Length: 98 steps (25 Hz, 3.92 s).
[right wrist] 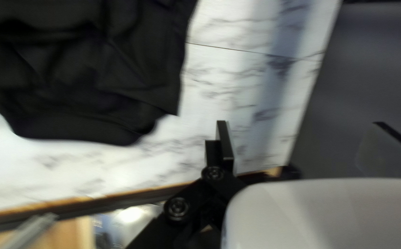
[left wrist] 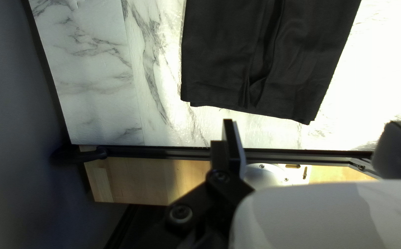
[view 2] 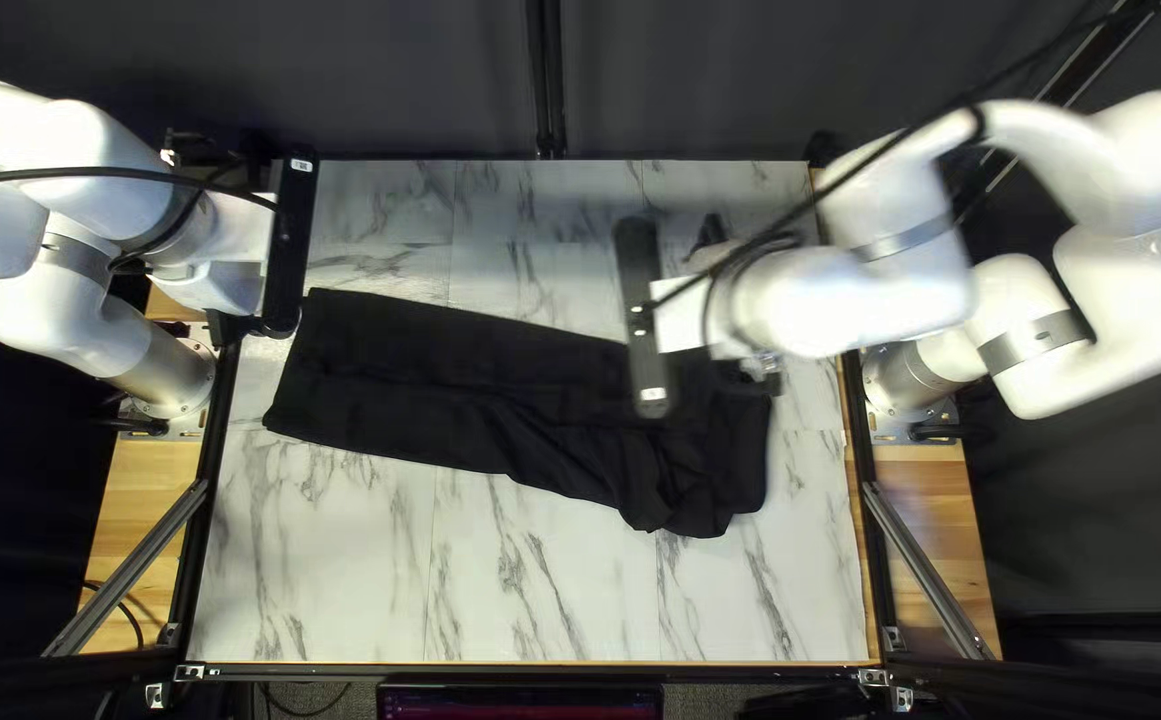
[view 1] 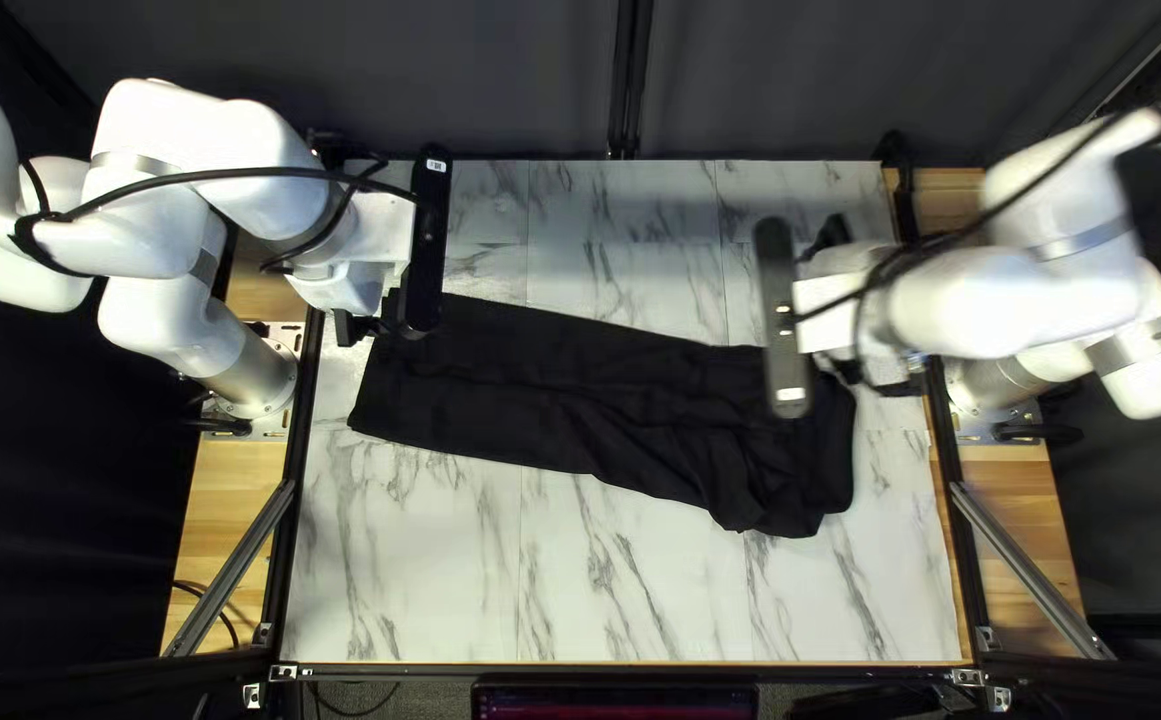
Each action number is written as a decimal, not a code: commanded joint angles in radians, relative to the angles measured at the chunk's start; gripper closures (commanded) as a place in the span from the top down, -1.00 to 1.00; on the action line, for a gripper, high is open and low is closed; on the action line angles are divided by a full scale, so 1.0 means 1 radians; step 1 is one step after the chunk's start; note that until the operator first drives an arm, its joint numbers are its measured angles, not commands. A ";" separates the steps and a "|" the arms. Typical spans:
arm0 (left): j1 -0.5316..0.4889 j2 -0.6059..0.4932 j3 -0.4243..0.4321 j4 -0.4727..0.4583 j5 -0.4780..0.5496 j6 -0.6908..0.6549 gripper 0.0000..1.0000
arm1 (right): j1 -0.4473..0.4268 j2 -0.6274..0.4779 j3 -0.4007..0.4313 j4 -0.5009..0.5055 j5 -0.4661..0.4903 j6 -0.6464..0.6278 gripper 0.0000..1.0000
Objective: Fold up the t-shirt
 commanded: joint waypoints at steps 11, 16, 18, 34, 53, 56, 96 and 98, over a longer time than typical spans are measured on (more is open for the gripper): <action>0.000 0.000 0.000 0.000 0.000 0.000 1.00 | 0.027 0.056 -0.068 0.086 0.016 0.045 1.00; 0.000 0.000 0.000 0.000 0.000 0.000 1.00 | 0.112 0.042 -0.071 0.177 0.007 0.234 1.00; 0.000 0.000 0.000 0.000 0.000 0.000 1.00 | 0.134 0.033 -0.028 0.203 -0.082 0.328 1.00; 0.000 0.000 0.000 0.000 0.000 0.000 1.00 | 0.031 0.092 0.076 0.336 -0.271 0.291 1.00; 0.000 0.000 0.000 0.000 0.000 0.000 1.00 | -0.099 0.166 0.261 0.584 -0.603 0.035 1.00; 0.000 0.000 0.000 0.000 0.000 0.000 1.00 | -0.127 0.171 0.292 0.644 -0.645 -0.055 1.00; 0.000 0.000 0.000 0.000 0.000 0.000 1.00 | -0.205 0.120 0.239 0.595 -0.491 -0.178 -1.00; 0.000 0.000 0.000 0.000 0.000 0.000 1.00 | -0.233 0.109 0.223 0.573 -0.438 -0.225 -1.00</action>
